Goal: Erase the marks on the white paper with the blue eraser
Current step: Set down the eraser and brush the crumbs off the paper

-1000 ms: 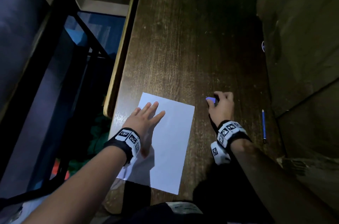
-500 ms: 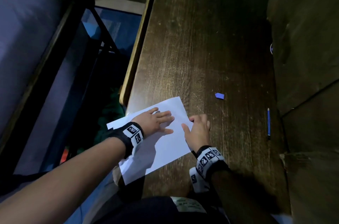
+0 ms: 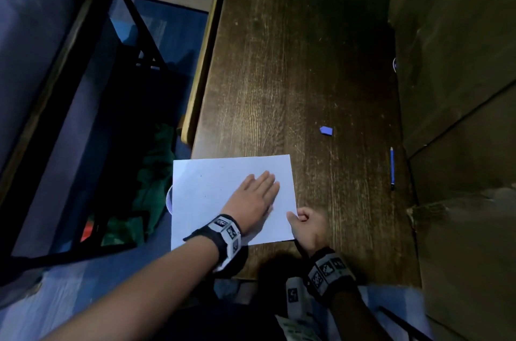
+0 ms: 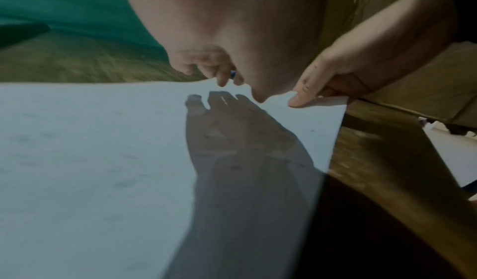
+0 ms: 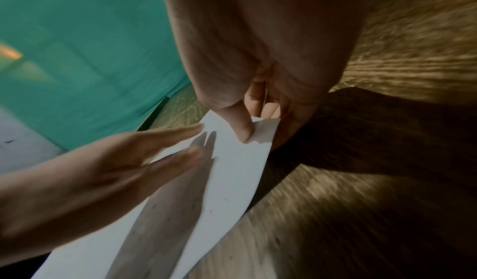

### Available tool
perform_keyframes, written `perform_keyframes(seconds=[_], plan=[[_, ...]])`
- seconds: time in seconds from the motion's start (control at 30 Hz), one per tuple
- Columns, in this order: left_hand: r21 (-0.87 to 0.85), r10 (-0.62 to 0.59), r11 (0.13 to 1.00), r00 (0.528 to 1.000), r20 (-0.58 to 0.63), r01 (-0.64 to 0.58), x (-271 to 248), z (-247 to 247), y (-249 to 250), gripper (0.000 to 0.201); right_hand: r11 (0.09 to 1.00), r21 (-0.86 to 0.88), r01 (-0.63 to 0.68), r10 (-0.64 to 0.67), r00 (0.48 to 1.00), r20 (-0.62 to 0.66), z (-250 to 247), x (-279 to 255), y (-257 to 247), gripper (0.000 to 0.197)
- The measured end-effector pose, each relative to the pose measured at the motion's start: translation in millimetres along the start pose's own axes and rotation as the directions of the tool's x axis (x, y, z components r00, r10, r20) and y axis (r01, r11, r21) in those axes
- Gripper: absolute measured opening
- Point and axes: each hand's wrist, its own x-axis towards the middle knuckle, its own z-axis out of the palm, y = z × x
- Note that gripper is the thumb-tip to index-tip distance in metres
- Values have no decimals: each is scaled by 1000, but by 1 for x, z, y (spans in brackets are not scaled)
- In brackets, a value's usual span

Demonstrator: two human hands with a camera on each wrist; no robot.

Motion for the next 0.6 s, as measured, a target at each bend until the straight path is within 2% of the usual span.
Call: perform_keyframes(seconds=[0.07, 0.13, 0.23, 0.27, 0.33, 0.4, 0.47, 0.5, 0.6], plan=[[-24, -40, 999, 999, 13, 40, 4, 19, 23, 70, 1000, -8, -6, 6, 1000, -24, 0, -7, -2, 25], [-11, -20, 1000, 999, -36, 19, 7, 37, 32, 73, 1000, -24, -11, 10, 999, -42, -2, -8, 0, 31], [65, 53, 997, 991, -126, -45, 3, 51, 12, 71, 999, -16, 40, -40, 999, -18, -7, -3, 13, 35], [66, 27, 998, 989, -149, -17, 0, 50, -1, 70, 998, -22, 51, -52, 999, -16, -8, -1, 15, 37], [-5, -120, 993, 969, -217, 122, -11, 44, -29, 66, 997, -27, 66, -66, 998, -2, -11, 2, 18, 38], [-71, -294, 956, 916, -273, 286, -19, 39, -44, 64, 998, 20, 56, -56, 998, 13, -13, 3, 14, 22], [-92, -360, 933, 883, -302, 349, -10, 33, -34, 64, 995, 55, 81, -82, 997, 16, -13, 4, 13, 14], [-70, -318, 947, 893, -319, 313, -2, 35, -19, 65, 992, 79, 99, -101, 995, 18, -12, 7, 16, 16], [13, -41, 999, 963, -266, 46, 13, 55, 47, 65, 985, 126, 119, -129, 989, 74, -13, 14, 25, 21]])
